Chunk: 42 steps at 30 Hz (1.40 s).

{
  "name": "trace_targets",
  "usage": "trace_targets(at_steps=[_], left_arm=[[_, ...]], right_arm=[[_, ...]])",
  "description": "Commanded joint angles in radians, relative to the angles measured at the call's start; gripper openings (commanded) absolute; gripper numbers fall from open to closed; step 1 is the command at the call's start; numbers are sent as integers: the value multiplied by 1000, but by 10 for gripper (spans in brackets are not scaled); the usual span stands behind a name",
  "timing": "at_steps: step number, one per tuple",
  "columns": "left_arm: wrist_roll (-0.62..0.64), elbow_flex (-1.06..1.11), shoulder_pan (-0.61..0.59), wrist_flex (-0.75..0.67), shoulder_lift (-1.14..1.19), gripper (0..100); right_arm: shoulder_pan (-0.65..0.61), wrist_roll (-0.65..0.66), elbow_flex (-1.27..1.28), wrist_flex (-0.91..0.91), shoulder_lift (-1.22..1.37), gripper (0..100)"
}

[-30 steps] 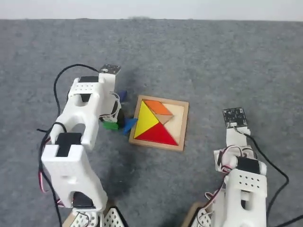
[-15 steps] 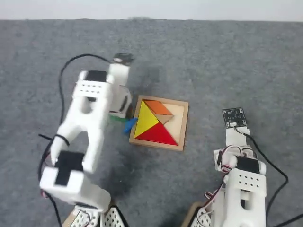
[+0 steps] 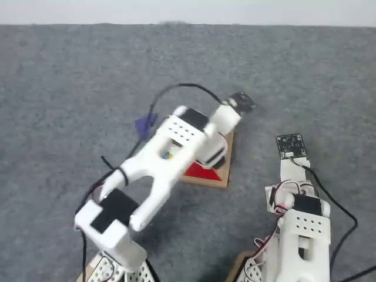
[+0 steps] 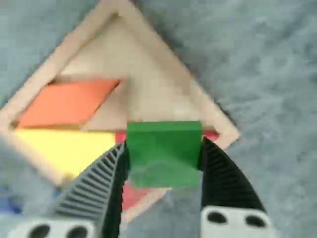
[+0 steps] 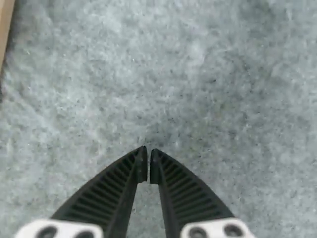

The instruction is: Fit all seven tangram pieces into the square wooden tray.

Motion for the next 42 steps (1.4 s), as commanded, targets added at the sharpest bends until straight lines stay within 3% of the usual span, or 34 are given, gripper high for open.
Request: trace_targets(at_steps=[1, 17, 24, 42], left_arm=[[-15, -18, 26, -60, 28, 120], [-37, -27, -15, -161, 98, 168], [-44, -35, -25, -166, 98, 239], [-35, -94, -25, -173, 98, 236]], right_arm=[[8, 15, -5, -18, -22, 28], [8, 15, -5, -18, -22, 28], [8, 15, -5, -18, -22, 28], [8, 15, -5, -18, -22, 28]])
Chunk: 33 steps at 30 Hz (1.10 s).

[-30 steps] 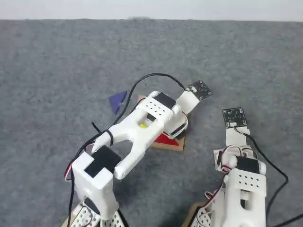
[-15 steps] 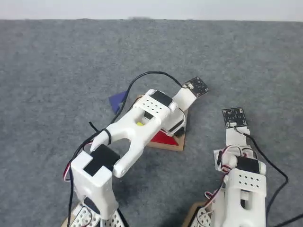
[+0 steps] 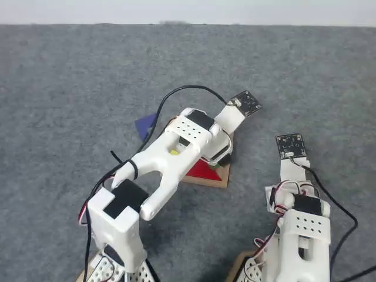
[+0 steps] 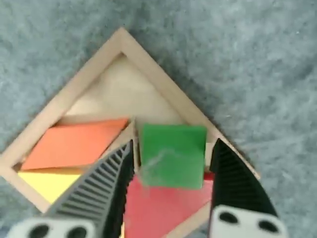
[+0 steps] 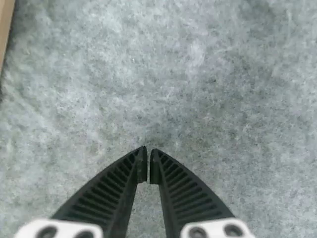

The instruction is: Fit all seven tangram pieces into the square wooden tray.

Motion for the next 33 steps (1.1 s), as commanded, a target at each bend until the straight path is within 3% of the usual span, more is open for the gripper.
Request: trace_targets(at_steps=[1, 15, 23, 33], left_arm=[[-3, -50, -8, -23, -9, 236], [-3, -79, -66, -63, 64, 235], [-5, -117, -21, -64, 143, 235], [46, -113, -29, -35, -83, 235]], right_arm=[[8, 15, -5, -18, -22, 28], [-4, 15, -5, -18, -22, 28], [-36, 15, -5, -18, -22, 28], [-38, 15, -5, -18, -22, 27]])
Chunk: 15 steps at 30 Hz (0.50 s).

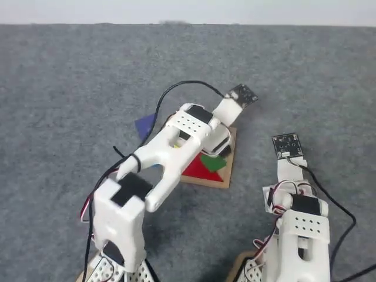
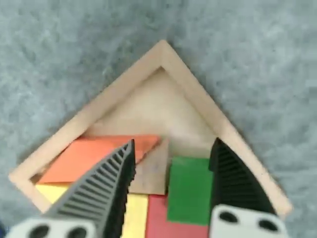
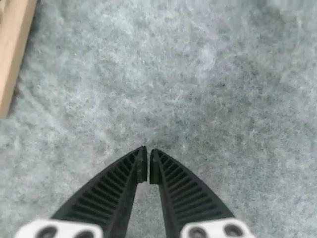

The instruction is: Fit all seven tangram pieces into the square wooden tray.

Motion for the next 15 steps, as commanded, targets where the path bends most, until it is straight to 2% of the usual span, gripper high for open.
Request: trace_targets(at_steps=[1, 4, 7, 12, 15], left_arm=[[23, -27, 5, 26, -195, 235], [20, 5, 5, 89, -316, 235], [12, 136, 3, 89, -405, 235], [-15, 429, -9, -55, -483, 235], [-17, 526, -31, -115, -509, 235]], right_arm=[[-5, 14, -5, -18, -21, 26], [-5, 14, -5, -18, -21, 26], [-5, 14, -5, -18, -21, 26], [-5, 14, -5, -18, -21, 26], [-5, 14, -5, -18, -21, 26]])
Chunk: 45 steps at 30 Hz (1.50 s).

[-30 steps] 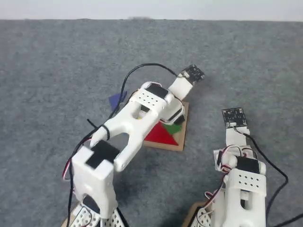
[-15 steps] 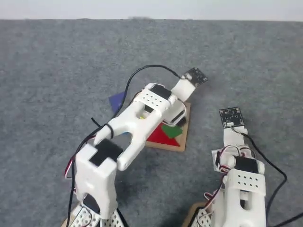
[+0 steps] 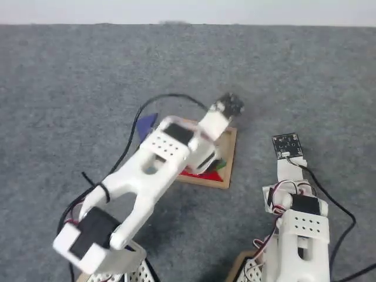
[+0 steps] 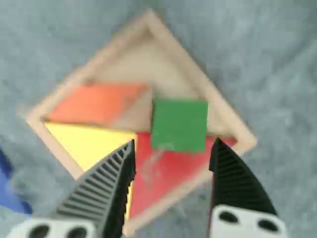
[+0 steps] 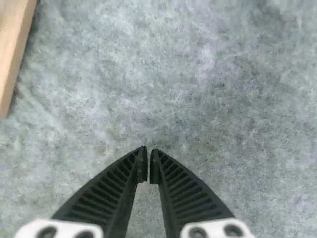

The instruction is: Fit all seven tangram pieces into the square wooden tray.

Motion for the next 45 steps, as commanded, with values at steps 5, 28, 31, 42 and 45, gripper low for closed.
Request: trace_targets(at_steps=[5, 28, 31, 42, 45], left_arm=[[-40, 79, -51, -81, -80, 235], [-55, -64, -55, -118, 127, 235], [-60, -61, -55, -110, 124, 235], [-81, 24, -66, -32, -147, 235], [-81, 25, -77, -29, -166, 235]], right_arm=[[-5, 14, -5, -18, -21, 26], [-5, 14, -5, -16, -21, 26], [-5, 14, -5, -16, -21, 26], [-5, 14, -5, -16, -21, 26], [-5, 14, -5, -16, -21, 26]])
